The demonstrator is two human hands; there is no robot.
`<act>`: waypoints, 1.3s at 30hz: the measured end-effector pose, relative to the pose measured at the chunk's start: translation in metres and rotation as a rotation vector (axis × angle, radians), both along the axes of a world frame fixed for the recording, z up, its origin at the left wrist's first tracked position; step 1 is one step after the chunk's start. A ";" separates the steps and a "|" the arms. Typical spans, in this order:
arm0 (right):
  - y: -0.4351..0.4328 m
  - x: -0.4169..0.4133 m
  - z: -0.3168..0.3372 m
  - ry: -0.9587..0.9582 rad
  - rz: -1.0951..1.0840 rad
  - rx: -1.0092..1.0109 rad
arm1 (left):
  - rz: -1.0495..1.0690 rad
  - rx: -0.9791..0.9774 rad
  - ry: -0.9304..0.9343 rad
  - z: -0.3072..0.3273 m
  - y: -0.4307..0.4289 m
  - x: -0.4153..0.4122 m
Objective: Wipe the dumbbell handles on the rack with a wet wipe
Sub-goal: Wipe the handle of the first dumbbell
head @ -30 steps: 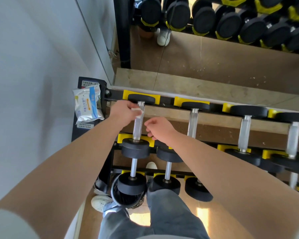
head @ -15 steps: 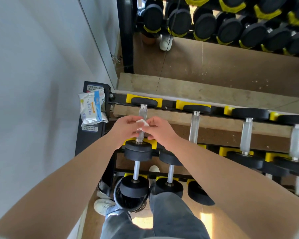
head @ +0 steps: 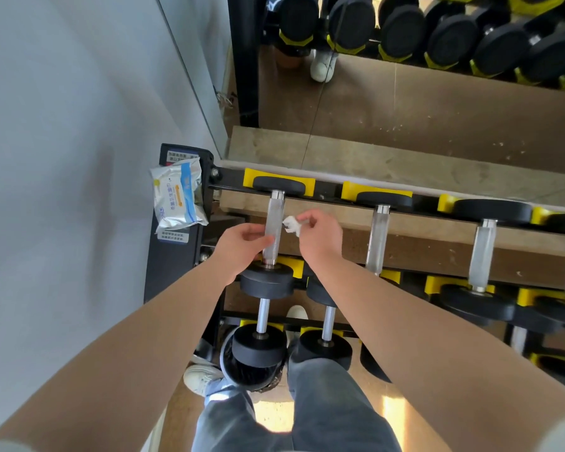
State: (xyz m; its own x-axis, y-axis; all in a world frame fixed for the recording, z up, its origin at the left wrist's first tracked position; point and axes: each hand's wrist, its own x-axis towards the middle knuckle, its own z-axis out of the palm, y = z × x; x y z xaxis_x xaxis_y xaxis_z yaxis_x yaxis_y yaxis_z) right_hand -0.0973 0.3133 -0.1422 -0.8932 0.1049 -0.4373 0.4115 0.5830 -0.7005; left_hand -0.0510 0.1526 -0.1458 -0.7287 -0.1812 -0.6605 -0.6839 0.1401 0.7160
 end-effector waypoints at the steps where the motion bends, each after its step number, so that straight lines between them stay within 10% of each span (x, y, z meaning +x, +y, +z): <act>1: 0.000 0.001 -0.003 -0.083 -0.016 -0.049 | 0.023 0.017 0.002 -0.001 -0.001 0.000; 11: 0.003 -0.004 -0.008 -0.471 0.390 -0.071 | 0.102 0.153 -0.043 -0.001 -0.005 -0.002; 17: -0.010 -0.039 -0.009 -0.405 -0.160 -0.513 | 0.012 0.125 -0.052 -0.003 -0.007 -0.001; 25: 0.001 -0.018 0.000 -0.458 0.668 0.038 | 0.067 0.123 -0.039 -0.007 -0.004 -0.005; 32: -0.012 -0.045 -0.013 -0.451 -0.154 -0.561 | 0.061 0.142 -0.016 -0.005 -0.007 0.003; 39: 0.000 -0.014 -0.004 -0.472 0.600 -0.036 | -0.011 0.108 -0.025 -0.001 -0.008 -0.002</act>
